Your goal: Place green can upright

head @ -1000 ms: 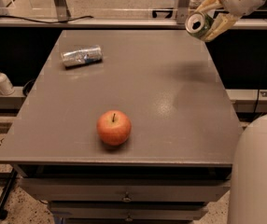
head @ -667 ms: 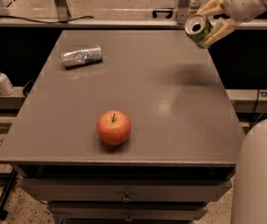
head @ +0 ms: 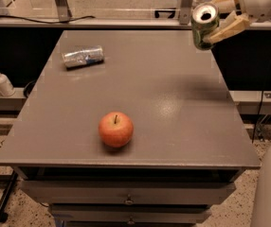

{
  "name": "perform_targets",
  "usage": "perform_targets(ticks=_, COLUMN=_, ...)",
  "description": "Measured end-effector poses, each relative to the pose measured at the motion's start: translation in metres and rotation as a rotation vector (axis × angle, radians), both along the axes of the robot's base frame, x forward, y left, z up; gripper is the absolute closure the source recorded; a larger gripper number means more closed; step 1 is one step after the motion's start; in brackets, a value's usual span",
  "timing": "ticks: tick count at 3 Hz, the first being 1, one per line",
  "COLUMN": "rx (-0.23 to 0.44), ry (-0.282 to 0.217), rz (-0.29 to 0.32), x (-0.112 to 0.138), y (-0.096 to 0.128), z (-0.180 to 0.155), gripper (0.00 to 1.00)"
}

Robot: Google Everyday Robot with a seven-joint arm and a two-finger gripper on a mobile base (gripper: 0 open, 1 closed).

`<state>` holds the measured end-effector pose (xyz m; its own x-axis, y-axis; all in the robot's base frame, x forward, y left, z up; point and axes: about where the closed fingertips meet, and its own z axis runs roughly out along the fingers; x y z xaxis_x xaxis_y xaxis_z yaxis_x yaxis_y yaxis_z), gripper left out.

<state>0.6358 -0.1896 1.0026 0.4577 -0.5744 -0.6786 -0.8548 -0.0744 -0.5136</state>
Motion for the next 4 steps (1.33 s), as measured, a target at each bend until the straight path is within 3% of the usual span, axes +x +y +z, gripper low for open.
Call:
perform_targets(ticks=1, rx=0.107, ry=0.096, rz=0.010, x=-0.005, y=0.022, z=-0.003, gripper=1.00)
perform_targets(ticks=2, rx=0.115, ry=0.090, rz=0.002, x=0.000, y=0.024, z=-0.003, gripper=1.00)
perform_targets(ticks=4, rx=0.156, ry=0.188, rz=0.005, x=-0.006, y=0.026, z=-0.030, gripper=1.00)
